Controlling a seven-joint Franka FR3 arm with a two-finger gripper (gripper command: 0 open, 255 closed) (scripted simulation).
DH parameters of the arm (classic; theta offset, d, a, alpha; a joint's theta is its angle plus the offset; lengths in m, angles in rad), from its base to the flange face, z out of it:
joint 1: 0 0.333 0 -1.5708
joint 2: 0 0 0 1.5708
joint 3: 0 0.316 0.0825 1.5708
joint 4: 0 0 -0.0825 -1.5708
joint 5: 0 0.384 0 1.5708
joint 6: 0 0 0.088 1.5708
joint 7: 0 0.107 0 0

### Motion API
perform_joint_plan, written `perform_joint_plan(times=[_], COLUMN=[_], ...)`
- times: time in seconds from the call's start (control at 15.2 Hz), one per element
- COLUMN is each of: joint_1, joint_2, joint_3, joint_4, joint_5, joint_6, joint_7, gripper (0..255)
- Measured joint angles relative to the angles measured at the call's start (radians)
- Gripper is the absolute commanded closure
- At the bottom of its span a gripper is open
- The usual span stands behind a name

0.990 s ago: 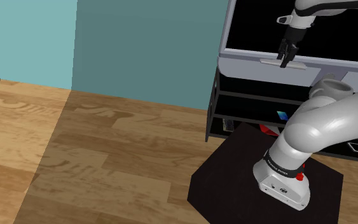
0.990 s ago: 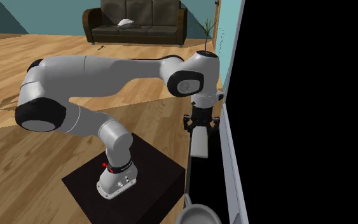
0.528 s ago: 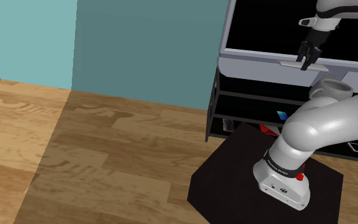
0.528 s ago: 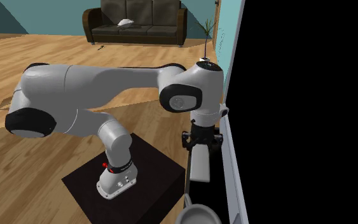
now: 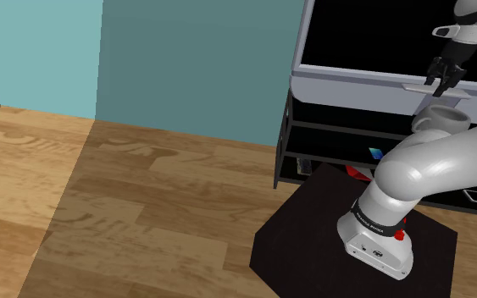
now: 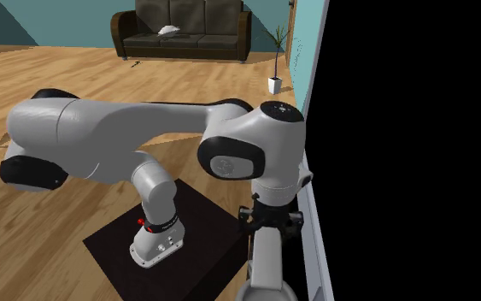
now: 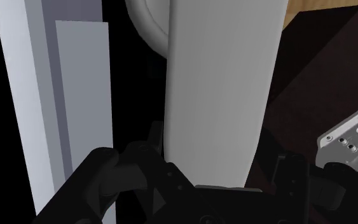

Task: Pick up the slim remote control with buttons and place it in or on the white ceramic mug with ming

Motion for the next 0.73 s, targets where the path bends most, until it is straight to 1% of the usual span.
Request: perform_joint_plan(times=[0.2,0.33,0.53,0.73], joint_1=[0.007,0.036,0.042,0.044], joint_2=[0.007,0.025,0.022,0.017], joint_3=[-0.068,-0.131,-0.17,-0.196], joint_4=[0.059,0.119,0.115,0.087], joint_5=[-0.023,-0.032,-0.05,-0.066], joint_6=[-0.009,-0.011,0.01,0.043], joint_7=[-0.075,-0.127,-0.148,-0.146], gripper=[255,255,255,255])
